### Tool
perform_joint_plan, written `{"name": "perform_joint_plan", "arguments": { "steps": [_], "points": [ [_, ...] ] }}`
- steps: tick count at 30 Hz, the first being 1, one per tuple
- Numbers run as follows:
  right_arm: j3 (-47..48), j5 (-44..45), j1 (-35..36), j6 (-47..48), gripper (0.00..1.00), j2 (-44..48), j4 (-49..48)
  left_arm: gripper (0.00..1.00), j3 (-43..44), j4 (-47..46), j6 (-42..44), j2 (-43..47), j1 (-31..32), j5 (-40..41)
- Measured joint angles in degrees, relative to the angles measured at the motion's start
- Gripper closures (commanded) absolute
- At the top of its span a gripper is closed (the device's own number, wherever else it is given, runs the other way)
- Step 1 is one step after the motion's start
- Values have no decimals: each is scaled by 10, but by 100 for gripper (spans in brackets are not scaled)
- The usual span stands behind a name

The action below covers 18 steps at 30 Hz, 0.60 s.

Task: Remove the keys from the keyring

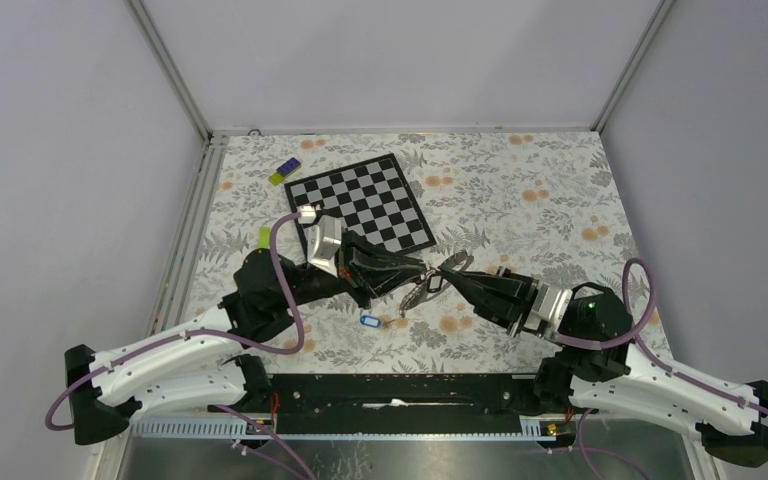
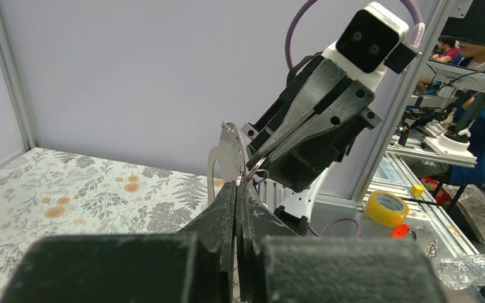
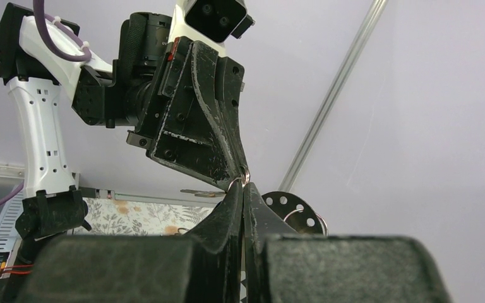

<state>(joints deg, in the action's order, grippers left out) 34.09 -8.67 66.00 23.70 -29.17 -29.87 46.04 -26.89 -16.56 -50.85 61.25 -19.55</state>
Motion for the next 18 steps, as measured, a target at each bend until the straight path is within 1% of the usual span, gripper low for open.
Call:
{"name": "perform_joint_plan", "arguments": {
  "steps": [5, 10, 12, 16, 18],
  "points": [
    [-2, 0, 0, 3, 100, 7, 14, 100, 0, 6, -2, 0, 1, -2],
    [-2, 0, 0, 15, 88, 14, 48, 100, 0, 17, -2, 1, 1, 0],
    [-2, 0, 0, 18, 81, 17, 57, 100, 0, 21, -2, 1, 1, 2],
    [-2, 2, 0, 23, 70, 33, 71, 100, 0, 25, -2, 10, -2, 20],
    [-2, 4, 0, 26, 68, 47, 71, 100, 0, 25, 0, 15, -2, 26]
  ]
}}
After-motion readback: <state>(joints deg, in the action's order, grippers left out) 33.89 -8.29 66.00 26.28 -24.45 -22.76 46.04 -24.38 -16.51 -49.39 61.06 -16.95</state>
